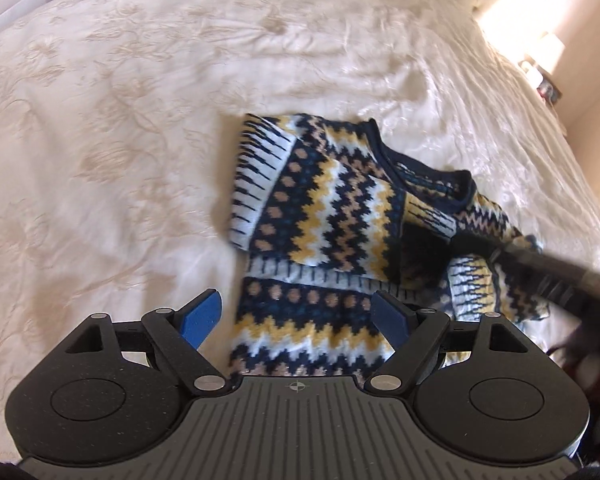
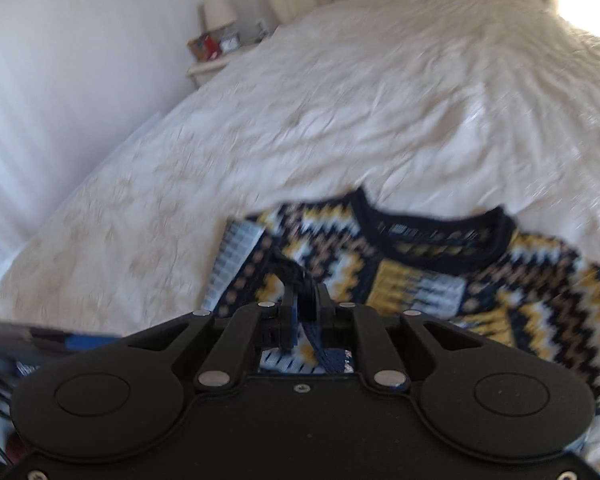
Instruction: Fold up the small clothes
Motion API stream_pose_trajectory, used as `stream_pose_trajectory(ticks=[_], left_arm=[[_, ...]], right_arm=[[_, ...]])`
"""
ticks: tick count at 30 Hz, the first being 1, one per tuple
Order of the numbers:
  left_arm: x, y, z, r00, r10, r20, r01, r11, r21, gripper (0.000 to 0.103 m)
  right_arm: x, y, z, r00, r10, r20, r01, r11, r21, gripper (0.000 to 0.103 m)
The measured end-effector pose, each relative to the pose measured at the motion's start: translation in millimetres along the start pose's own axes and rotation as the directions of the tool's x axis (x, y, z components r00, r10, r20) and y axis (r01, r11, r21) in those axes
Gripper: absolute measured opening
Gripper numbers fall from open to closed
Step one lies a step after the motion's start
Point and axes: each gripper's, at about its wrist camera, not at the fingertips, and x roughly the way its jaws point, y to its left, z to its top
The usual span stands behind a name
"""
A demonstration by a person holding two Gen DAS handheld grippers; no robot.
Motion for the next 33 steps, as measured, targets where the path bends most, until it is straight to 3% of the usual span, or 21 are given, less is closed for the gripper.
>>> stream_pose_trajectory(ticks=[1, 3, 5, 12, 21, 29, 33], left_arm=[[-1, 2, 0, 1.000, -0.005, 0.006, 0.005, 1.000, -0.003, 0.082], [-3, 4, -2, 1.000, -0.025, 0.015, 0.025, 1.000, -0.006, 0.082], [-1, 2, -3, 0.999, -0.048, 0.014, 0.048, 0.999, -0.001, 0.082], [33, -29, -13, 0.991, -0.123, -0.049, 0.126, 0.990, 0.059, 0.082], [88, -52, -27, 0.988, -0.115, -0.100, 0.124, 0.988, 0.089, 0.082], [109, -39, -22, 0.986, -0.130, -0.102, 0.127, 0.991, -0.040, 0.080], [110, -30, -19, 0.986, -0.147, -0.080, 0.134, 0.980, -0.144, 0.064]], right_arm=[[0, 4, -6, 1.000, -0.003, -0.014, 0.003, 1.000, -0.010, 0.028], [-4, 6, -19, 1.000, -0.009, -0.026, 0.008, 1.000, -0.021, 0.062], [-12, 1, -30, 0.999, -0.016, -0.030, 0.015, 1.000, -0.022, 0.071], [-36, -35, -69, 0.988, -0.123, -0.090, 0.129, 0.989, 0.066, 0.076], [-62, -62, -106, 0.975, -0.161, -0.150, 0.183, 0.971, 0.151, 0.076], [-62, -72, -110, 0.978, -0.127, -0.166, 0.153, 0.976, 0.154, 0.077], [-60, -78, -109, 0.979, -0.112, -0.173, 0.138, 0.979, 0.152, 0.077]])
